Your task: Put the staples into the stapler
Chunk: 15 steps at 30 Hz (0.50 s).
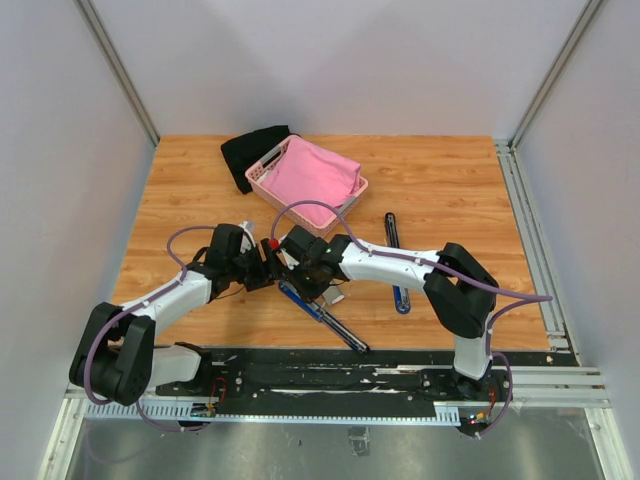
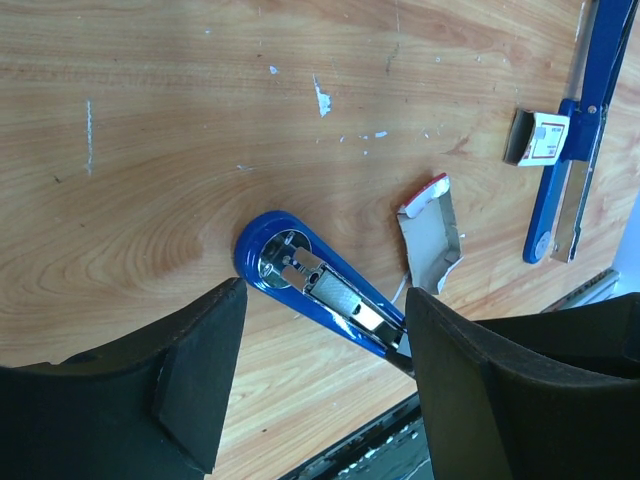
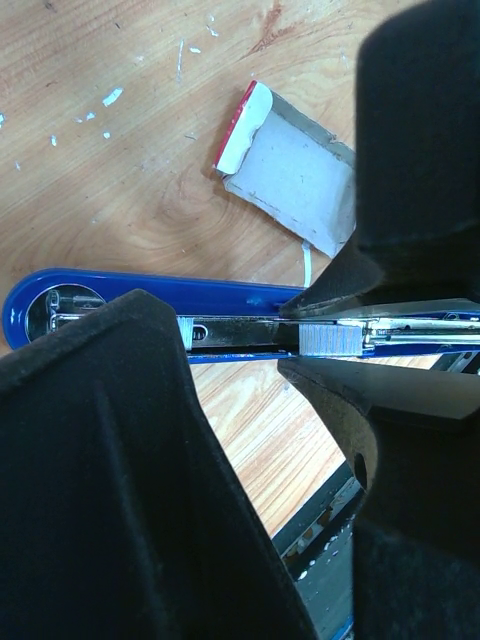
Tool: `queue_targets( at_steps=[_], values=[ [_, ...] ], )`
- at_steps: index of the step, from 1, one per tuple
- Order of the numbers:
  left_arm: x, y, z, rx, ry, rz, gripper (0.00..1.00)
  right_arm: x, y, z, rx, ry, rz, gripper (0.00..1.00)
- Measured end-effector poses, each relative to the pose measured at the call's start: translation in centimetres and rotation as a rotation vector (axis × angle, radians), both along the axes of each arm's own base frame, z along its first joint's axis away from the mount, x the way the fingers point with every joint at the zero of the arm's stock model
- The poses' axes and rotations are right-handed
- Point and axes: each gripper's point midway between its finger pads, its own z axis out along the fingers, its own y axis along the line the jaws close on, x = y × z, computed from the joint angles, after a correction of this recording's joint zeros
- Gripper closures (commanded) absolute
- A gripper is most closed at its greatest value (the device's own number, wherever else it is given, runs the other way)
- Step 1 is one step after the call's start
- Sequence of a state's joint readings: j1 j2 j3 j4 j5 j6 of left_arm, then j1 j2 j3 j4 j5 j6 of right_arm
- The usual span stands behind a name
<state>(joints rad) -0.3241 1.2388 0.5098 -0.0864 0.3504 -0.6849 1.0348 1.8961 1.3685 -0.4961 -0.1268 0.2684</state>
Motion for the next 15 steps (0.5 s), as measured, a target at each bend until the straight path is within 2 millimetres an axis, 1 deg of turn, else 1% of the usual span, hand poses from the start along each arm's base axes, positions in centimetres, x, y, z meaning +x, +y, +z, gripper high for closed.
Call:
queue_targets(
  at_steps=[11,15],
  values=[
    [-0.03,0.04,-0.04,0.002,0.002,0.001,0.31,-0.19,0.10,-0.02,-0.003,-0.006,0.009,0.82],
    [-0.09,0.06,-0.09,0.003,0.005,0.001,0.31,-0.01,-0.04,-0.01,-0.013,-0.018,0.002,0.79]
  ],
)
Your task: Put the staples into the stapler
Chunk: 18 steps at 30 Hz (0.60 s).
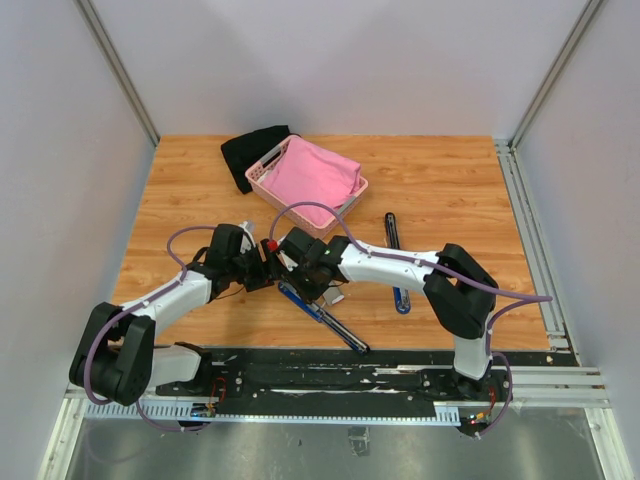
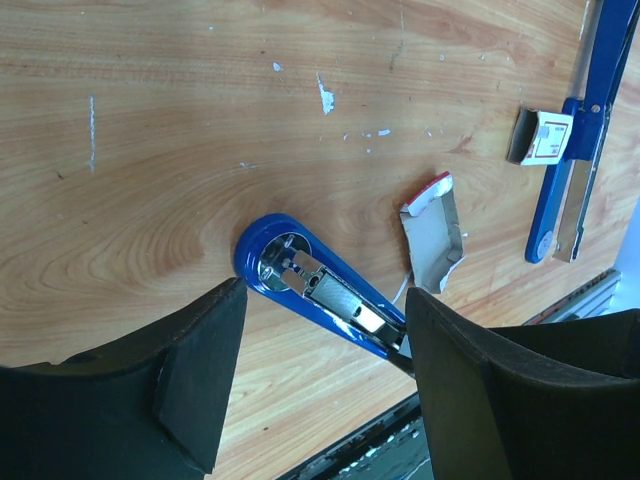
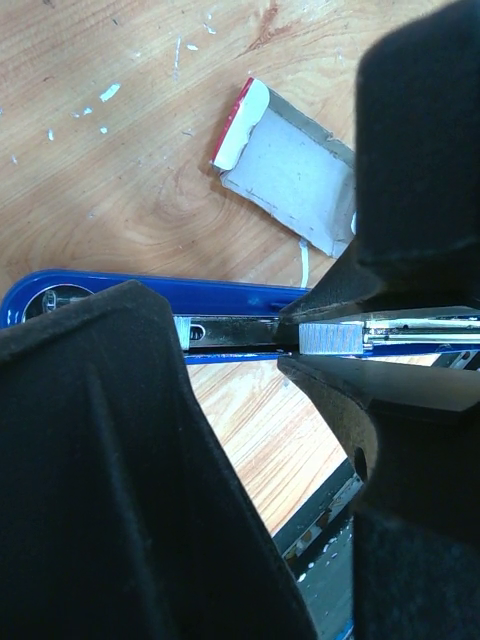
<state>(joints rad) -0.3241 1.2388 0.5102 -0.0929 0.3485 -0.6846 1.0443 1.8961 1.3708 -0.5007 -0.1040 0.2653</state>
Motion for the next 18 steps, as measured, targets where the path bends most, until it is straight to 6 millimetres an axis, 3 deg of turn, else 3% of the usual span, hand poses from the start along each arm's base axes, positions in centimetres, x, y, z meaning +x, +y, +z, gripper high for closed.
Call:
queue_targets(
  at_steps=[10,18],
  values=[
    [0.04,0.00,-0.03,0.003,-0.001,-0.003,0.31,0.03,-0.65,-0.03,-0.033,-0.016,-0.010,0.73],
    [0.15,-0.03,-0.10,0.005,0.002,-0.005,0.31,-0.03,-0.94,-0.12,-0.045,-0.014,-0.014,0.79]
  ],
)
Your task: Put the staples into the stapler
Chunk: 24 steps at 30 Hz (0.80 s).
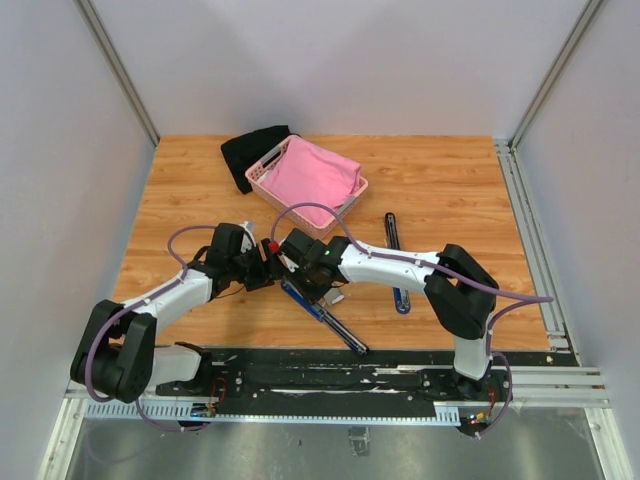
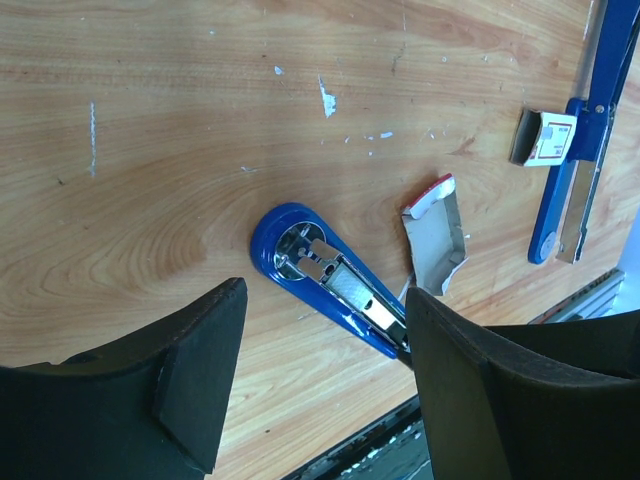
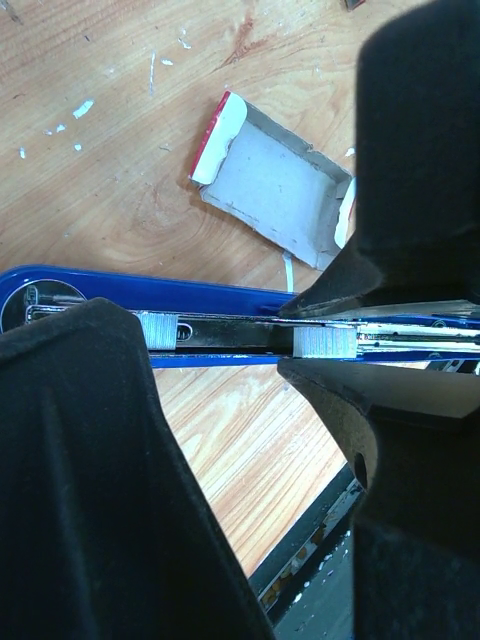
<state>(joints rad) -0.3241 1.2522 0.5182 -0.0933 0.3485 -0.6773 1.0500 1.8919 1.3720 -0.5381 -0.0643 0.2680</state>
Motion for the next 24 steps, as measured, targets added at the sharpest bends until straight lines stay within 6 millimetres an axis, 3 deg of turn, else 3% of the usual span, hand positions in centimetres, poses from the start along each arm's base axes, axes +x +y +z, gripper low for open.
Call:
queue_targets(
  at_steps=[8,13,19,24],
  values=[
    [0.0,0.0,-0.1,0.001,0.003,0.000,0.32,0.1,0.1,0.2,0.002,-0.002,-0.001,0.93],
    [0.1,0.1,-0.1,0.006,0.003,0.006,0.32,0.1,0.1,0.9,0.013,-0.010,-0.004,0.95],
    [0.0,0.2,-0.2,0.009,0.008,0.008,0.32,0.2,0.2,1.9,0.033,-0.025,-0.006,0.95],
    [0.0,0.2,-0.2,0.010,0.009,0.008,0.32,0.2,0.2,1.9,0.032,-0.023,-0.010,0.84]
  ],
)
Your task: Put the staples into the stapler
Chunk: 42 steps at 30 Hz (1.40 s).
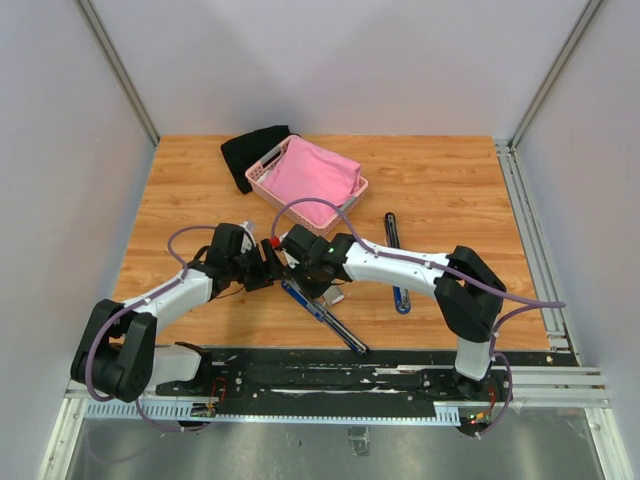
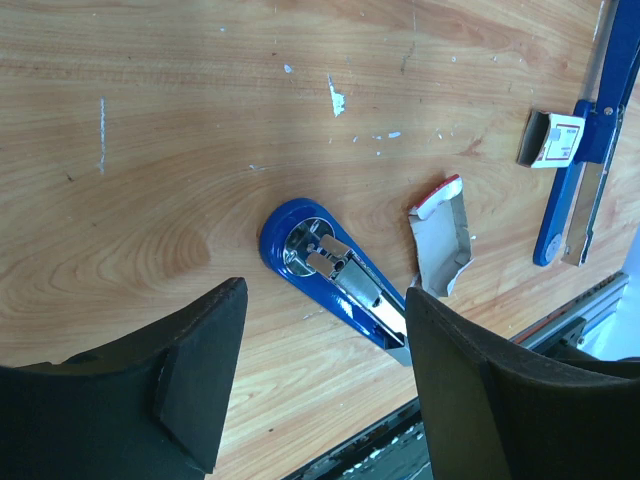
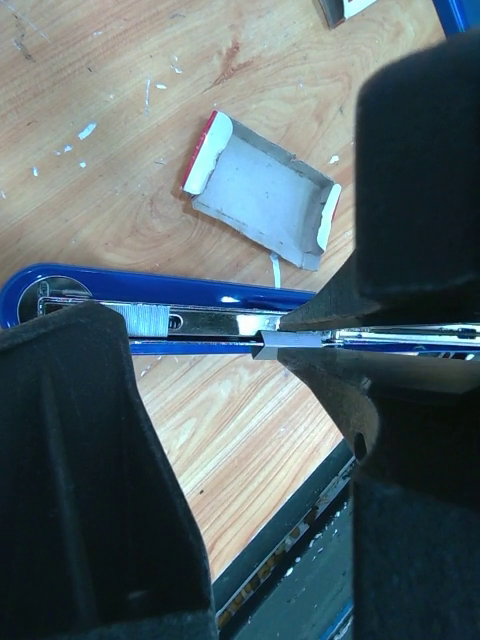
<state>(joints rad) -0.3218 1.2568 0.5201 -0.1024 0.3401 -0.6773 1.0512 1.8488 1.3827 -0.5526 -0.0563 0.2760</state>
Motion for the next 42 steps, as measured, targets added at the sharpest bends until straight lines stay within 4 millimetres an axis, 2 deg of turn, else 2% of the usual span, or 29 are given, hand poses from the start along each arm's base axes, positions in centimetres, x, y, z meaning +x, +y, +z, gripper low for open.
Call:
queue_targets(
  at_steps=[6,12,15,21,25,33,36,42],
  values=[
    [0.0,0.0,0.0,0.000,0.000,0.001,0.31,-0.1,0.1,0.0,0.002,0.004,-0.007,0.68],
    [0.0,0.1,0.0,0.002,0.000,0.003,0.30,-0.6,-0.2,-0.1,-0.062,-0.063,0.013,0.67],
    [0.3,0.4,0.0,0.003,0.002,0.023,0.27,-1.1,0.3,0.2,-0.103,-0.122,0.045,0.67],
    [1.4,3.0,-0.6,0.004,0.027,0.151,0.21,-1.7,0.7,0.4,-0.171,-0.227,0.086,0.62],
    [1.7,4.5,-1.1,0.019,0.043,0.222,0.19,-1.7,0.6,0.2,-0.215,-0.270,0.099,0.62],
    [3.1,8.2,0.7,0.018,-0.026,0.396,0.16,-1.9,1.4,-1.6,-0.294,-0.321,0.136,0.63],
    [3.2,8.6,1.2,0.016,-0.043,0.417,0.16,-2.2,1.5,-2.5,-0.329,-0.336,0.157,0.64],
    [3.0,8.7,1.1,0.020,-0.037,0.421,0.16,-2.1,1.3,-2.6,-0.382,-0.394,0.160,0.69]
  ],
)
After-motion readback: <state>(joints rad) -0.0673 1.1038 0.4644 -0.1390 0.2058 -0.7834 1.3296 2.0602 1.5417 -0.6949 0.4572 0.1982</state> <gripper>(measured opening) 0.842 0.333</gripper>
